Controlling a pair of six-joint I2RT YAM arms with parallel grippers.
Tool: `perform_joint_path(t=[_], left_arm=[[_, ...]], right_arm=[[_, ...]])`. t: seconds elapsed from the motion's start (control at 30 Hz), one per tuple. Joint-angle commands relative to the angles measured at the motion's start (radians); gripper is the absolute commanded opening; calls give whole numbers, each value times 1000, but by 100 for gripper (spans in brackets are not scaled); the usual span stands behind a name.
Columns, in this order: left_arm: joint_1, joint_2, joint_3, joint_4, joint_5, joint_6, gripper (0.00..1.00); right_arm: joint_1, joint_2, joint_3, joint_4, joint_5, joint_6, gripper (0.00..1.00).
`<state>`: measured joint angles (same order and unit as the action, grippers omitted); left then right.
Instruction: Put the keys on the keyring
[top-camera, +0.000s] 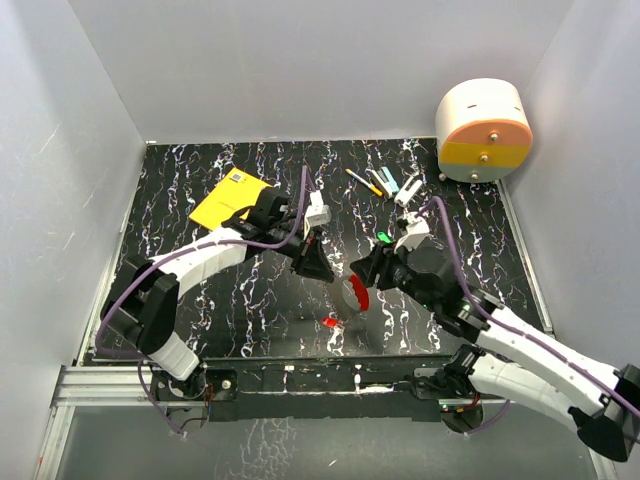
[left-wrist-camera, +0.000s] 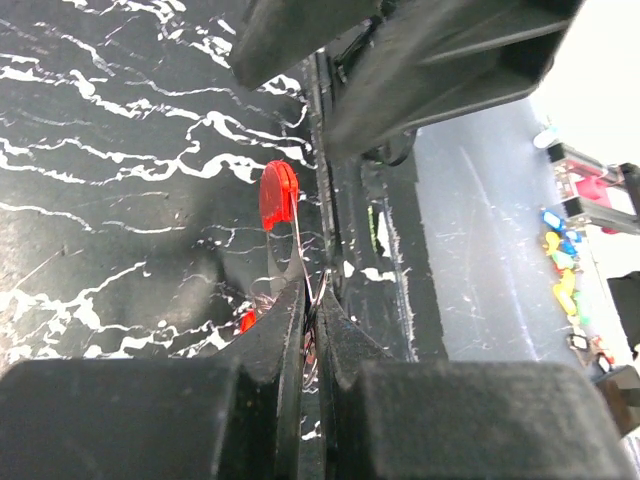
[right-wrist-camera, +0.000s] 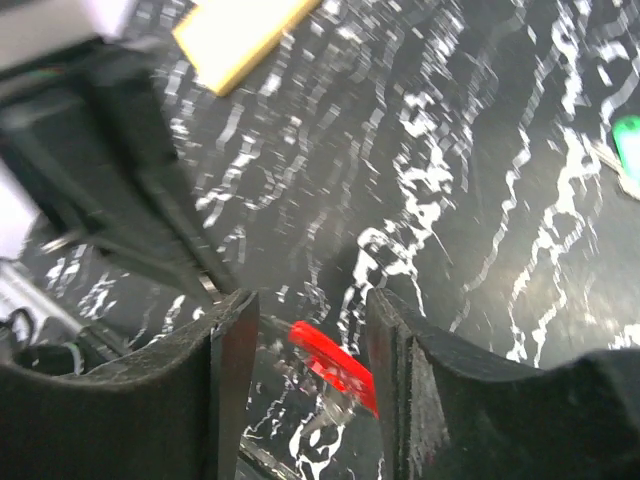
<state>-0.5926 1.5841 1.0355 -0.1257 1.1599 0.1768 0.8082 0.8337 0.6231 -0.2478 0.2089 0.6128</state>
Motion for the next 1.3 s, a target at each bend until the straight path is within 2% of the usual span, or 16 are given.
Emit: perform_joint_path(t=[0.0, 0.2, 0.43, 0.63, 0.73, 0.83, 0.93, 1.0, 1.13, 1.17, 1.27], left_arm=[[12, 22, 40, 70, 177, -115, 0], [12, 57, 67, 162, 289, -251, 0], [12, 46, 102, 128, 366, -247, 0], [11, 42, 120, 70, 380, -194, 0], [11, 51, 121, 64, 379, -191, 0], [11, 56, 121, 54, 376, -181, 0], [11, 59, 127, 46, 373, -178, 0], [11, 56, 129, 42, 367, -177, 0], [11, 48, 128, 41, 360, -175, 0], [11, 48, 127, 41, 358, -174, 0], [11, 50, 127, 32, 355, -165, 5]], right_arm=[[-1, -118, -35, 201, -161, -160, 55], [-2, -124, -65, 224, -292, -229, 70], [-2, -123, -127, 280, -327, -301, 84], [-1, -115, -178, 396, -371, -296, 87], [-1, -88, -190, 461, -386, -287, 85], [-1, -53, -195, 533, -409, -277, 76], [-1, -17, -197, 574, -425, -275, 62], [-1, -5, -200, 595, -437, -272, 50], [-2, -3, -200, 599, -450, -260, 17], [-1, -7, -202, 598, -449, -258, 13], [-1, -26, -202, 590, -443, -255, 9]])
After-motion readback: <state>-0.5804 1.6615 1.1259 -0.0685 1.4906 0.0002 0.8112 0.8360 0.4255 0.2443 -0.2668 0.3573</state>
